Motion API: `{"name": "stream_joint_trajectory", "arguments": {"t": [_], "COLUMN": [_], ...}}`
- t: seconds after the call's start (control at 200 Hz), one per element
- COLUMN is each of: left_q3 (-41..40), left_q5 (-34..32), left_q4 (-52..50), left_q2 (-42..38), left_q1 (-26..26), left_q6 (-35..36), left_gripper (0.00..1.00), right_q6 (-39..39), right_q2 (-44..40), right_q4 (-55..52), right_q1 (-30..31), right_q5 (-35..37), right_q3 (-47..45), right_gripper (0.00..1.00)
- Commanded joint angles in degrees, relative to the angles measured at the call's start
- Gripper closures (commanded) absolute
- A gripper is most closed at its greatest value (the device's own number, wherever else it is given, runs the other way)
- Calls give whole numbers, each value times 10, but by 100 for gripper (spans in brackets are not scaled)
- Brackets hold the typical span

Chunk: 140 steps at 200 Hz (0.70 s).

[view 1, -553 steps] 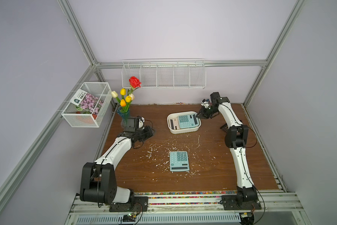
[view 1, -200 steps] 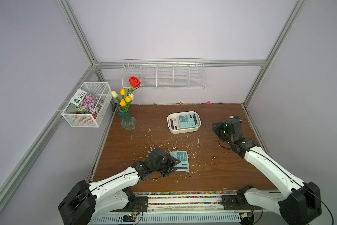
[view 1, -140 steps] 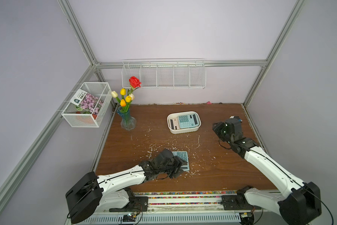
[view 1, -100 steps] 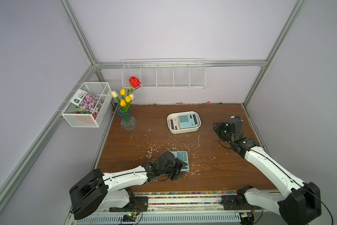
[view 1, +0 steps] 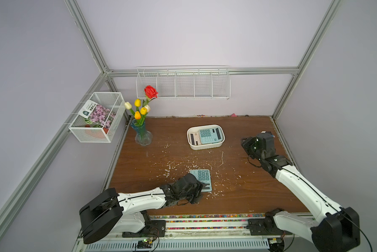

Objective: Put the calculator in the storage box
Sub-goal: Pick up the calculator at the center of the board.

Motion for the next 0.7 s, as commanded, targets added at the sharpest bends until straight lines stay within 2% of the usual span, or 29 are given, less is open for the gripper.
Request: {"name": "stream_joint_trajectory", "arguments": {"t": [0.0,0.695], "left_q3": [10,25], "left_q5": [-15,-62], "left_q4": [0,-36], "left_q2": [19,15], "left_q1": [-2,7], "left_q6": [-7,-1], "left_gripper": [41,45], "right_q6": [5,0], "right_q2": [-10,8], "right_q4": [8,15], "right_q1": [-5,-22], "right_q5": [-6,-24], "right_q3": [-12,-5], "right_gripper": [57,57]}}
